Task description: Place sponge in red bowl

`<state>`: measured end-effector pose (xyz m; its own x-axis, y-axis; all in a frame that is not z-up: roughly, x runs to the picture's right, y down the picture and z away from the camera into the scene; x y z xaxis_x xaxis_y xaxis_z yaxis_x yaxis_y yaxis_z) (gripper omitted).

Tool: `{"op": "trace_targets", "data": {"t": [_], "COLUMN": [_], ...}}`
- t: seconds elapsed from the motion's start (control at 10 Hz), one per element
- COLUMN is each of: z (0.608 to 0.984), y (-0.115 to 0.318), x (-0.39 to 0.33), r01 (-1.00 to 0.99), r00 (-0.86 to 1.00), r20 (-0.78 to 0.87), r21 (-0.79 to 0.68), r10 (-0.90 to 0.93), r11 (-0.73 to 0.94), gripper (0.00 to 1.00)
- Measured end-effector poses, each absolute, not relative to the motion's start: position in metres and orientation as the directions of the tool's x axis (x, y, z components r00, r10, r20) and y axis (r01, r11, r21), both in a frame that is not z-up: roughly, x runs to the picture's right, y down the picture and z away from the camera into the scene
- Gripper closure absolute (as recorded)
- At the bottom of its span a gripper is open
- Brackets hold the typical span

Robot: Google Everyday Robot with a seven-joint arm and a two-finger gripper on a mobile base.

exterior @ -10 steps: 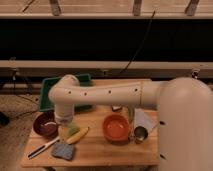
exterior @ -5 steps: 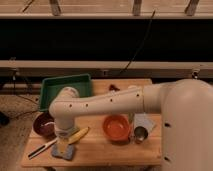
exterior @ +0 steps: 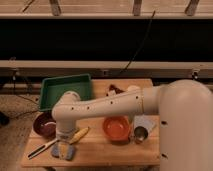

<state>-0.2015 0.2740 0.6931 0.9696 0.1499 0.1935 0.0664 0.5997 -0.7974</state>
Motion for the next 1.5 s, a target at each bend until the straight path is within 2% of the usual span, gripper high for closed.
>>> {"op": "trace_targets", "data": {"t": [1.5], "z": [0.716], "y": [0.306], "x": [-0.24], "r01": [0.127], "r00": [0.969], "r20": [0.224], "r21": [-0.817], "r10": [0.108], "r11": [0.562], "gripper": [0.23]}}
